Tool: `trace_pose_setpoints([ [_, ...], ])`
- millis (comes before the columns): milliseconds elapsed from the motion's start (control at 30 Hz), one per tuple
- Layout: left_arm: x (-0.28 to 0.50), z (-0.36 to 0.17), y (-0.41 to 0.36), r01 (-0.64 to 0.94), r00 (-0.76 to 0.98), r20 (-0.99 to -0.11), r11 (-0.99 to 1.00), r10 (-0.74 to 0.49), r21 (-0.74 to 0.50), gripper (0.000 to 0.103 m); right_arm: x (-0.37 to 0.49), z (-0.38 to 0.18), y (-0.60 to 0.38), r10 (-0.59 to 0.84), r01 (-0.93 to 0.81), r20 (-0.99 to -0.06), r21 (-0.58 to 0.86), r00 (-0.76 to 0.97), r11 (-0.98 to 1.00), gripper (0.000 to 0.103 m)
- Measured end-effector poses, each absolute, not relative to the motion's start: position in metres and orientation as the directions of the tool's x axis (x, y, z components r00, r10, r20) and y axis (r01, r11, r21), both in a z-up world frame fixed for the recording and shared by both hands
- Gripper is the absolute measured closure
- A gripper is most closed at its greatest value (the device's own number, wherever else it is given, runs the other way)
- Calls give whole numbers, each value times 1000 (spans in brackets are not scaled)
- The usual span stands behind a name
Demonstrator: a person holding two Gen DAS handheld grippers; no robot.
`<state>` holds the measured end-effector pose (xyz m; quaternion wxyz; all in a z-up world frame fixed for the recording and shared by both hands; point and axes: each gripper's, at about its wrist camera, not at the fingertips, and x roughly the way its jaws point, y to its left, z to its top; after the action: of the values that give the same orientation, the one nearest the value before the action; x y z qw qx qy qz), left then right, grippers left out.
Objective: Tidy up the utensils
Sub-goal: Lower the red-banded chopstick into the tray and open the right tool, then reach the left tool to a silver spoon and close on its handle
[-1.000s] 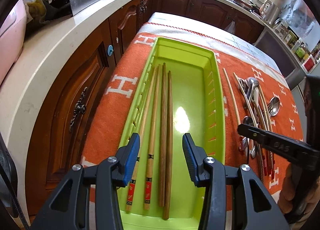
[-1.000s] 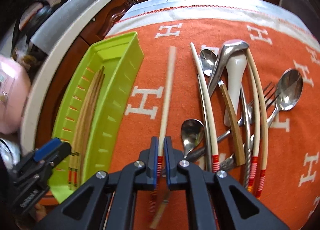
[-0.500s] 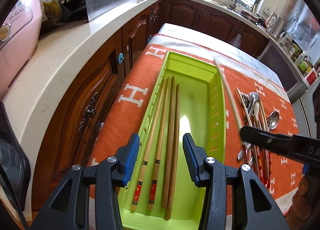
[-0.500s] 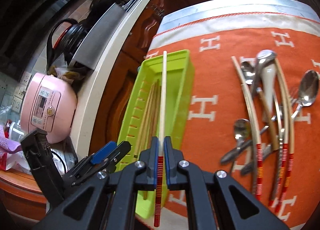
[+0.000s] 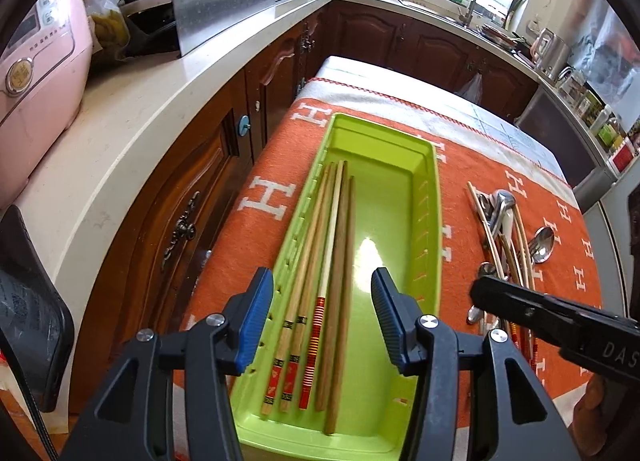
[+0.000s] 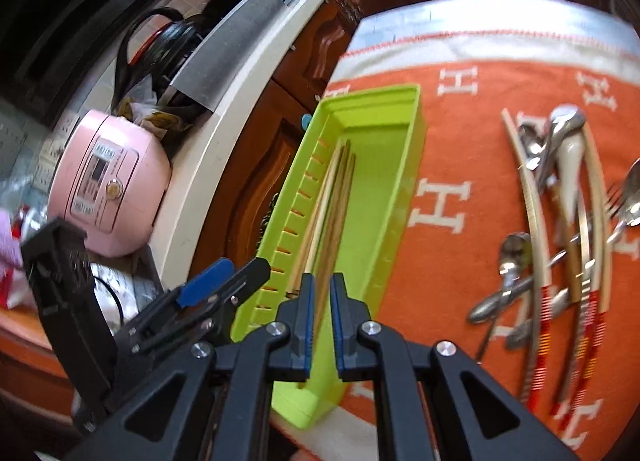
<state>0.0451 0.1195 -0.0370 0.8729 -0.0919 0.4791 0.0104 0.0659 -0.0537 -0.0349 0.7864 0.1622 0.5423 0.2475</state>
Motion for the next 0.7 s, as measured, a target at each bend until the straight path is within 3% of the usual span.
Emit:
trace_pose_setpoints([
  [367, 38, -27, 72, 8, 534, -838, 992, -111, -126, 54, 33, -14, -120, 423, -239, -785, 350, 452, 906, 95],
  [700, 39, -27, 12, 140, 485, -847, 975, -219, -172, 54, 11, -21, -180, 345, -133, -788, 324, 510, 937, 95],
])
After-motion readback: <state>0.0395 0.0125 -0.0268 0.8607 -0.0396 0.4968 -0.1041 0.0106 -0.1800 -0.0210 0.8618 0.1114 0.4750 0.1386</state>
